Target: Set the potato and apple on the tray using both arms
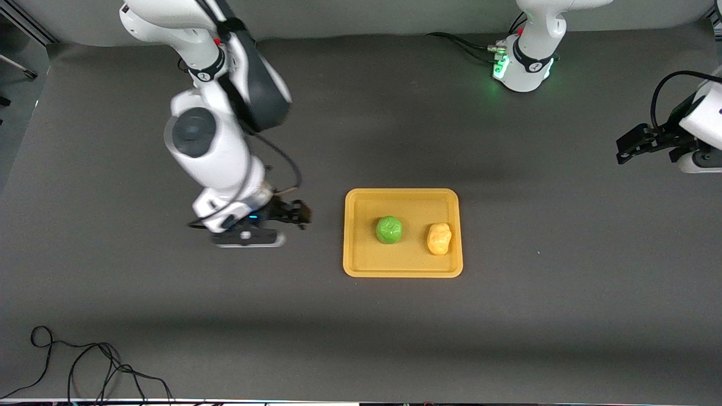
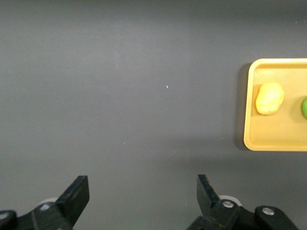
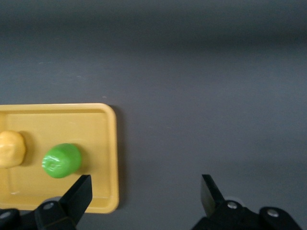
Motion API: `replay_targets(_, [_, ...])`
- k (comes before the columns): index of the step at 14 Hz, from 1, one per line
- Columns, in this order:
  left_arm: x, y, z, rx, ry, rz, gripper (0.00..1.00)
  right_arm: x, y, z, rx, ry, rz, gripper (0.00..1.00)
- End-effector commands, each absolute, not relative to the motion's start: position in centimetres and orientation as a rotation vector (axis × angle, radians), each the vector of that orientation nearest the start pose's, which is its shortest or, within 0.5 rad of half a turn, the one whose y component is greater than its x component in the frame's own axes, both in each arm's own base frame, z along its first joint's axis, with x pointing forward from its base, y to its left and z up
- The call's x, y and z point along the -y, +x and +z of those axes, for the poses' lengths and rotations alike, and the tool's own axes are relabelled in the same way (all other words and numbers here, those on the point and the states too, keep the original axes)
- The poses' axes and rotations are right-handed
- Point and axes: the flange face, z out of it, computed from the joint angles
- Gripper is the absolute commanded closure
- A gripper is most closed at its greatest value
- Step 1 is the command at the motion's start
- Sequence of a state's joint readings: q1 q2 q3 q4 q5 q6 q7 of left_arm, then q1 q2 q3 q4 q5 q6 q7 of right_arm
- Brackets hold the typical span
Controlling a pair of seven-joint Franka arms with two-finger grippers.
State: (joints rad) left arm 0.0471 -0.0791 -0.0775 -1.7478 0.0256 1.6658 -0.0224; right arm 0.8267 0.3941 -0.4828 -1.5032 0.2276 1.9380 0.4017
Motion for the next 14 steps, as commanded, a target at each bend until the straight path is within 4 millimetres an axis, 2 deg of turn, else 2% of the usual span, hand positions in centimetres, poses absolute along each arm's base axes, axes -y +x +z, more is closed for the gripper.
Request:
replay_targets(1, [3.0, 53.6, 58.4, -0.08, -3.107, 0.049, 0.0, -24.3, 60.9, 49.1, -0.204, -3.075, -0.089, 0.0])
replay_targets(3, [3.2, 54.1, 57.5, -0.092, -3.11, 0.068, 0.0, -20.9, 60.3, 51.6, -0.201, -3.066, -0.055, 0.0])
replay_targets(5, [3.0, 54.9, 56.9, -0.085, -3.12, 0.05, 0.0, -16.2, 60.5, 54.0, -0.147, -3.071, -0.046, 0.0])
replay_targets(6, [2.9, 55.4, 56.9, -0.079, -3.129, 0.01, 0.0, -14.6, 60.4, 55.2, -0.15, -3.07, -0.043, 0.0])
replay_targets(7, [3.1, 55.5, 57.2, -0.063, -3.151, -0.021, 0.0, -13.7, 60.3, 56.0, -0.161, -3.072, -0.019, 0.0])
replay_targets(9, [3.2, 55.2, 58.0, -0.047, -3.156, -0.045, 0.0, -14.0, 60.1, 57.5, -0.172, -3.079, -0.008, 0.0])
replay_targets(10, [3.2, 55.1, 58.2, -0.045, -3.156, -0.05, 0.0, -12.5, 60.3, 58.2, -0.198, -3.087, -0.014, 0.0])
replay_targets(12, [3.1, 55.2, 58.1, -0.043, -3.151, -0.048, 0.0, -11.0, 60.2, 58.8, -0.206, -3.053, 0.012, 0.0])
replay_targets(14, [2.7, 55.2, 58.1, -0.036, -3.15, -0.05, 0.0, -9.4, 59.0, 60.7, -0.209, -3.053, -0.011, 0.0])
